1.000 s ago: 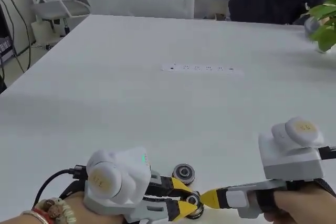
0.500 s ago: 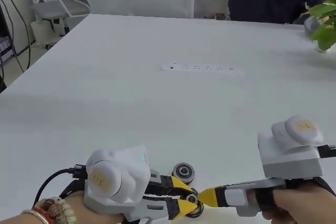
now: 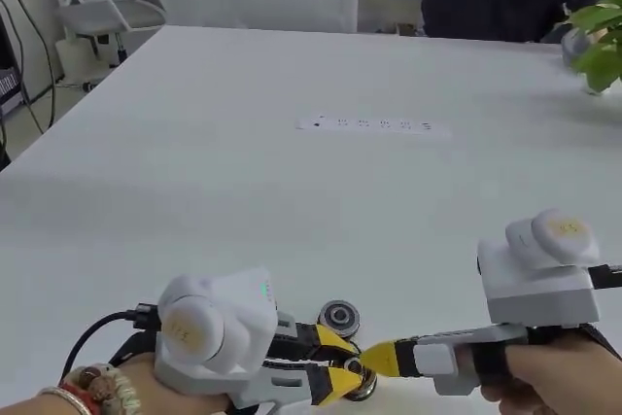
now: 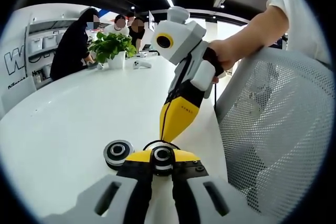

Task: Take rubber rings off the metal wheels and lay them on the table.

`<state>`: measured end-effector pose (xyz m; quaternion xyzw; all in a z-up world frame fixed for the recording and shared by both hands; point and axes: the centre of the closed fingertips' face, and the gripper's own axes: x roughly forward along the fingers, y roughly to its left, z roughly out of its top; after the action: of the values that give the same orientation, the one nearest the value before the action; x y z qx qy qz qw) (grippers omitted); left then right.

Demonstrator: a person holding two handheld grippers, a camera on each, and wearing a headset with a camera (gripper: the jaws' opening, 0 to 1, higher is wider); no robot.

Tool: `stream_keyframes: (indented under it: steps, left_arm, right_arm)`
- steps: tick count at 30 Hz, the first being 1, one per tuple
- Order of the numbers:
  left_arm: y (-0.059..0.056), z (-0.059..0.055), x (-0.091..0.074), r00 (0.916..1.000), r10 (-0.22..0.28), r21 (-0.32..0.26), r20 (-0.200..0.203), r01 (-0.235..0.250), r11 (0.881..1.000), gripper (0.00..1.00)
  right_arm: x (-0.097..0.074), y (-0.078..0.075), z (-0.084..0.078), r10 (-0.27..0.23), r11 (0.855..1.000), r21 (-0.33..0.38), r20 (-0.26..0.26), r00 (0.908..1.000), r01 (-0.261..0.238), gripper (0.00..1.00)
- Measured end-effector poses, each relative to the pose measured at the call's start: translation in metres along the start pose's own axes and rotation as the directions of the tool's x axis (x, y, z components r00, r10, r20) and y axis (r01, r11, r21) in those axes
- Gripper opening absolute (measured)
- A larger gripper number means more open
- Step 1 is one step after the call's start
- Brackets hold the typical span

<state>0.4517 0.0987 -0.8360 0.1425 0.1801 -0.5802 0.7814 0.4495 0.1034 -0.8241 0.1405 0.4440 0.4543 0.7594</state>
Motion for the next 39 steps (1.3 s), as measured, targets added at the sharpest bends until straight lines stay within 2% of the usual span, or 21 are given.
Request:
stream_keyframes:
  steps: [9, 15, 27, 34, 39]
  left_arm:
    - [0.0, 0.001, 0.0, 1.0, 0.004, -0.002, -0.004, -0.004, 1.0, 0.08]
    - [0.0, 0.002, 0.0, 0.9999, 0.002, -0.047, -0.014, -0.003, 0.999, 0.08]
    - [-0.001, 0.0, -0.001, 0.9965, 0.001, -0.005, -0.083, -0.001, 1.0, 0.08]
    - [0.001, 0.001, -0.003, 0.996, 0.001, -0.025, -0.09, -0.003, 1.0, 0.08]
    - [0.006, 0.008, -0.007, 0.9973, 0.012, -0.029, -0.073, -0.014, 0.999, 0.1]
  right_arm:
    - [-0.001, -0.009, -0.004, -0.044, 0.999, -0.017, -0.018, 0.9989, 0.044, 0.0]
    - [-0.002, -0.013, -0.006, -0.065, 0.998, -0.02, -0.028, 0.9975, 0.064, 0.0]
    - [-0.002, -0.015, -0.007, -0.069, 0.998, -0.016, -0.03, 0.9972, 0.068, 0.0]
    - [-0.004, -0.016, -0.005, -0.069, 0.998, -0.008, -0.024, 0.9973, 0.069, 0.0]
    - [-0.004, -0.017, -0.004, -0.071, 0.997, -0.003, -0.017, 0.9973, 0.071, 0.0]
